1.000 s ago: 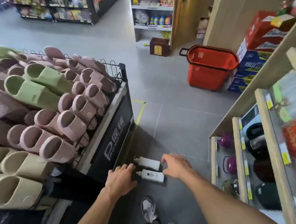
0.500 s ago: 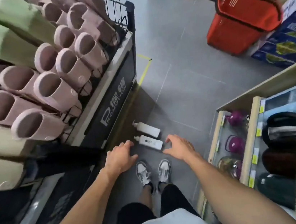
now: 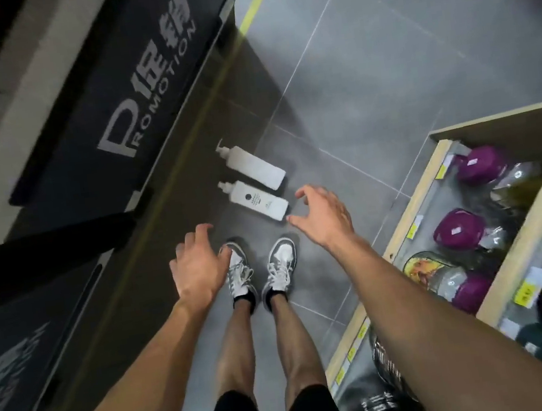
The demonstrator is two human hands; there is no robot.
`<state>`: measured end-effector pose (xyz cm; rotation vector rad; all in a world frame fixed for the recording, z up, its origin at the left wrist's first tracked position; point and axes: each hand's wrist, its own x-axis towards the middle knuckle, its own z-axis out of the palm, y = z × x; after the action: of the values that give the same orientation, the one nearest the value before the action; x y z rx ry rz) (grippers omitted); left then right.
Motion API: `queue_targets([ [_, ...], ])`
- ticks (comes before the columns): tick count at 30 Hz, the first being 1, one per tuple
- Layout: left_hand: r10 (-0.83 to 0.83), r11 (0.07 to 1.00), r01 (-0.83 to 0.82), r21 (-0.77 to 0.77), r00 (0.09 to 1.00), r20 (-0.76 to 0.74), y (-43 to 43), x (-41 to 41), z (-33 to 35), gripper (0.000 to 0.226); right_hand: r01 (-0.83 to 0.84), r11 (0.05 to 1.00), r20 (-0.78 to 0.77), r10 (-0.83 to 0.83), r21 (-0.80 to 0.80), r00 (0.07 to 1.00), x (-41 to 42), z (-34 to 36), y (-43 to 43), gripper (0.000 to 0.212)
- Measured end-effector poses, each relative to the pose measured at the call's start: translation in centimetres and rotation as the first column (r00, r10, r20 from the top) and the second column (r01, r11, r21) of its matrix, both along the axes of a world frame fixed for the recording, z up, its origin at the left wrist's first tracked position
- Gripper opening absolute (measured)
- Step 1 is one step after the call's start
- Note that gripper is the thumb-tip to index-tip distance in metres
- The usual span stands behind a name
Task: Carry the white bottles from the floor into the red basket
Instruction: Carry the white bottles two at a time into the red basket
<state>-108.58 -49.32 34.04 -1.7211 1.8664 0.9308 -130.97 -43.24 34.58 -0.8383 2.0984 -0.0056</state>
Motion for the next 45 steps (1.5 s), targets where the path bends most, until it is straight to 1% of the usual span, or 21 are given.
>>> queue_targets([
  [3, 0.032, 0.999, -0.032, 0.037, 0.999, -0.004, -0.3, -1.6, -6.2, 0.049, -0.023, 1.000, -0.007, 0.023, 0.006, 1.000, -1.0, -6.2, -1.5, 0.050],
  [5, 0.068, 0.994, -0.066, 0.089, 0.998, -0.012, -0.5, -2.6, -11.0, 0.046, -0.050, 0.999, -0.007, 0.050, 0.022, 0.999, -1.3, -10.9, -2.3, 0.049],
  [7, 0.190, 0.972, -0.186, 0.143, 0.982, -0.014, -0.8, -3.3, -17.0, 0.044, -0.103, 0.994, -0.016, 0.103, 0.042, 0.995, -1.2, -16.7, -3.3, 0.051],
  [9, 0.340, 0.919, -0.328, 0.219, 0.940, -0.022, -1.1, -4.2, -21.2, 0.044, -0.144, 0.988, -0.021, 0.145, 0.059, 0.989, -1.3, -20.6, -4.1, 0.055],
  [12, 0.556, 0.797, -0.523, 0.302, 0.831, -0.028, -1.3, -6.0, -28.9, 0.046, -0.176, 0.984, -0.045, 0.178, 0.034, 0.983, -1.5, -27.9, -5.3, 0.061],
  [14, 0.641, 0.743, -0.613, 0.267, 0.767, -0.023, -1.4, -7.6, -34.0, 0.050, -0.195, 0.981, -0.083, 0.194, 0.002, 0.978, -1.7, -32.5, -6.4, 0.064],
  [15, 0.689, 0.705, -0.666, 0.243, 0.724, -0.014, -1.5, -8.4, -36.3, 0.057, -0.210, 0.978, -0.106, 0.207, -0.015, 0.973, -1.7, -34.7, -7.1, 0.065],
  [16, 0.752, 0.642, -0.732, 0.226, 0.659, 0.000, -1.6, -9.2, -38.5, 0.065, -0.228, 0.973, -0.128, 0.222, -0.039, 0.967, -1.7, -36.8, -7.8, 0.066],
  [19, 0.911, 0.381, -0.894, 0.237, 0.407, 0.069, -1.5, -11.6, -43.1, 0.089, -0.260, 0.961, -0.135, 0.246, -0.092, 0.960, -1.2, -41.9, -9.6, 0.069],
  [20, 0.936, 0.315, -0.916, 0.248, 0.343, 0.077, -1.4, -12.3, -44.2, 0.095, -0.264, 0.959, -0.117, 0.252, -0.103, 0.961, -1.0, -43.2, -9.9, 0.071],
  [22, 0.963, 0.235, -0.939, 0.253, 0.259, 0.069, -1.3, -13.1, -46.3, 0.104, -0.267, 0.958, -0.083, 0.259, -0.109, 0.962, -0.6, -45.4, -10.4, 0.076],
  [26, 0.994, 0.099, -0.973, 0.208, 0.107, 0.027, -1.5, -14.2, -48.7, 0.101, -0.284, 0.956, -0.101, 0.276, -0.071, 0.956, -0.4, -47.7, -11.0, 0.082],
  [27, 0.994, 0.096, -0.977, 0.188, 0.104, 0.032, -1.5, -14.4, -48.9, 0.100, -0.288, 0.955, -0.113, 0.279, -0.068, 0.954, -0.4, -47.9, -11.1, 0.081],
  [30, 0.982, 0.169, -0.973, 0.159, 0.180, 0.052, -1.4, -14.0, -48.6, 0.101, -0.269, 0.961, -0.106, 0.262, -0.064, 0.959, -0.6, -47.6, -11.2, 0.075],
  [34, 0.924, 0.369, -0.918, 0.144, 0.379, 0.049, -1.2, -11.0, -46.4, 0.095, -0.276, 0.961, -0.095, 0.276, 0.012, 0.957, -1.8, -44.6, -10.3, 0.062],
  [35, 0.910, 0.404, -0.904, 0.140, 0.413, 0.045, -1.2, -10.0, -45.1, 0.092, -0.272, 0.962, -0.095, 0.273, 0.031, 0.957, -2.1, -43.1, -9.8, 0.060],
  [37, 0.889, 0.451, -0.884, 0.126, 0.458, 0.030, -1.6, -8.4, -41.0, 0.089, -0.247, 0.968, -0.093, 0.251, 0.048, 0.964, -2.6, -39.2, -8.8, 0.060],
  [39, 0.856, 0.507, -0.853, 0.123, 0.515, 0.041, -2.0, -7.2, -35.5, 0.093, -0.185, 0.981, -0.086, 0.189, 0.057, 0.978, -2.9, -34.2, -8.1, 0.065],
  [41, 0.805, 0.578, -0.811, 0.091, 0.585, 0.100, -2.1, -6.4, -28.5, 0.098, -0.112, 0.990, -0.084, 0.120, 0.084, 0.989, -2.8, -28.1, -6.6, 0.070],
  [43, 0.742, 0.656, -0.750, 0.079, 0.661, 0.116, -1.9, -6.1, -21.3, 0.099, -0.050, 0.993, -0.097, 0.061, 0.103, 0.993, -2.2, -21.4, -5.0, 0.071],
  [45, 0.676, 0.721, -0.686, 0.098, 0.728, 0.113, -1.6, -5.8, -13.7, 0.095, 0.013, 0.994, -0.088, -0.004, 0.112, 0.996, -1.1, -14.2, -3.3, 0.070],
])
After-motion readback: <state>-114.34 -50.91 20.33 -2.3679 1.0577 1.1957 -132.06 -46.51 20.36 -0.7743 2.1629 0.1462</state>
